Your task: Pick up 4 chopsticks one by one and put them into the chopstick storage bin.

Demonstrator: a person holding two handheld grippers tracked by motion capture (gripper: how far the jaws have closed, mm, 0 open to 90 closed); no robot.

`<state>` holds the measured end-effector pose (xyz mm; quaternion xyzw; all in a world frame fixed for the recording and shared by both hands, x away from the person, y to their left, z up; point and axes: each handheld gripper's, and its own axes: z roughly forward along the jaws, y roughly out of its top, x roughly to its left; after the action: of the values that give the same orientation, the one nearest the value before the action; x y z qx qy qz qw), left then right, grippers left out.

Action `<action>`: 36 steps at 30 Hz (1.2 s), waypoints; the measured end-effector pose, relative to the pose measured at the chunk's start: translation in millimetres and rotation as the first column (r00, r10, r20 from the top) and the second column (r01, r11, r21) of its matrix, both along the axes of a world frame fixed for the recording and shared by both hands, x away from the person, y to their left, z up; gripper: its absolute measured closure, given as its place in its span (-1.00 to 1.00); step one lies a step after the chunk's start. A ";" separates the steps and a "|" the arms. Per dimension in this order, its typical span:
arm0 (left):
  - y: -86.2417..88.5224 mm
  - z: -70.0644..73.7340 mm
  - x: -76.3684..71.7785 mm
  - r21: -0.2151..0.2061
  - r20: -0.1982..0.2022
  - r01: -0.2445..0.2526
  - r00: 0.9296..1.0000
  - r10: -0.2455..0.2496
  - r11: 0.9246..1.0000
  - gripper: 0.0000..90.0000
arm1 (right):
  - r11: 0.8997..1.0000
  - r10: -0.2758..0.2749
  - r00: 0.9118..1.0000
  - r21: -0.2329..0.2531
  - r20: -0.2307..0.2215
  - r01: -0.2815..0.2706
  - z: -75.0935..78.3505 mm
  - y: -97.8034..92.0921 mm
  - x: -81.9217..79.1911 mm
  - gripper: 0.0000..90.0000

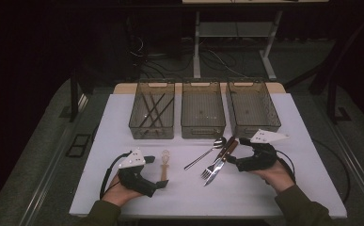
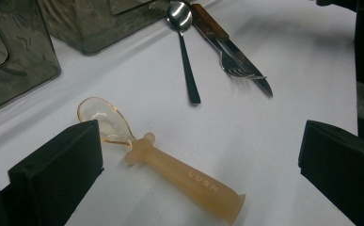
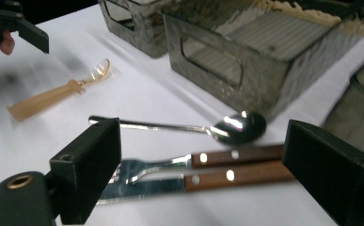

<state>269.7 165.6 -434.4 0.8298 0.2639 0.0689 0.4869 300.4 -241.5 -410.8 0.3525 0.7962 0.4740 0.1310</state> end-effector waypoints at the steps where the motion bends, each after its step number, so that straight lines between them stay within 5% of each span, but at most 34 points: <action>1: 0.5 0.2 -0.5 0.005 0.004 -0.001 1.000 0.001 1.000 -1.00 | 1.000 -0.001 1.000 -0.001 0.005 0.001 -1.6 -2.5 -2.9 -0.74; 9: 1.2 1.3 -4.9 0.023 0.010 -0.018 1.000 0.018 1.000 -1.00 | 1.000 -0.017 1.000 0.001 -0.014 0.017 -14.3 -23.3 -22.3 -0.74; 24: 2.0 0.4 -4.8 0.043 0.006 -0.044 0.999 0.044 0.998 -0.98 | 0.996 -0.056 0.998 -0.072 -0.039 0.053 -30.3 -42.5 -39.3 -0.74; 36: 3.5 5.9 2.9 0.067 0.039 -0.085 0.996 0.083 0.994 -0.61 | 0.996 -0.056 0.998 -0.073 -0.038 0.053 -30.9 -41.7 -40.6 -0.73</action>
<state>272.5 169.1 -428.5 0.8329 0.2870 0.1134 0.4594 259.9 -283.2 -441.7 0.3786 0.8054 0.4341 0.1403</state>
